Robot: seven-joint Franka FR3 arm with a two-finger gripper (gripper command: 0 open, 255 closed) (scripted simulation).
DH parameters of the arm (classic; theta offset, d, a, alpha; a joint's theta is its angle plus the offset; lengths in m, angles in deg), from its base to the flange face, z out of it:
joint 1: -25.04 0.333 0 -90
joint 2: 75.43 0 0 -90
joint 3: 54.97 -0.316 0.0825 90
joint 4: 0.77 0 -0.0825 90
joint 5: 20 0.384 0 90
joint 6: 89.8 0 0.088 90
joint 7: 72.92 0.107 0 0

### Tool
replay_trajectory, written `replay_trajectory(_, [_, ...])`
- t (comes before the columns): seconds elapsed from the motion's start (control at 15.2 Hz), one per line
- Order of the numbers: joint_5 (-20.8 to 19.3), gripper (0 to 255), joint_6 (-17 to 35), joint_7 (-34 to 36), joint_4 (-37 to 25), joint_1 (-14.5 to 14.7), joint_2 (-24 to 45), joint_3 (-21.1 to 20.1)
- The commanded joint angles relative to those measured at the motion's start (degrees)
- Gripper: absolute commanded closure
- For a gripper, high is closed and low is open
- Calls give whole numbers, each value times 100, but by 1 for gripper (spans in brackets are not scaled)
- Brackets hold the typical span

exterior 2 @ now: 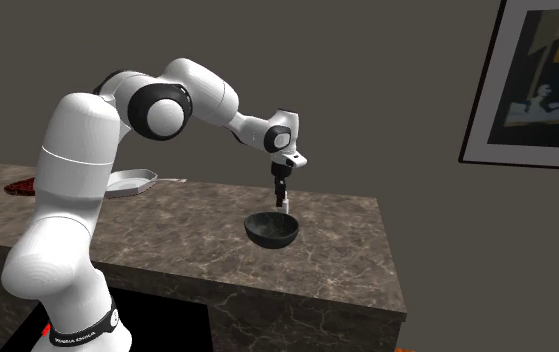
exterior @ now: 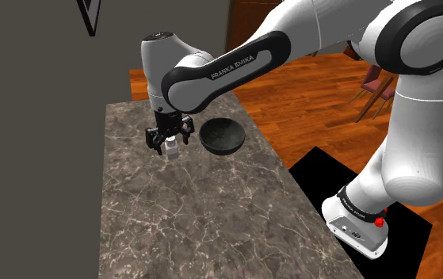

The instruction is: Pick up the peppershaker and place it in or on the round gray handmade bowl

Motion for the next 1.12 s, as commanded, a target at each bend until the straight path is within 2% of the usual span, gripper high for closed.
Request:
replay_trajectory(0.0, [0,0,3,0,1,0,1,0])
replay_trajectory(0.13, [0,0,1,0,0,0,1,0])
replay_trajectory(0.2, [0,255,1,0,0,0,1,0])
replay_trajectory(0.79, [0,255,3,0,1,0,1,0])
replay_trajectory(1.06, [57,255,-251,-20,-125,-20,-135,-30])
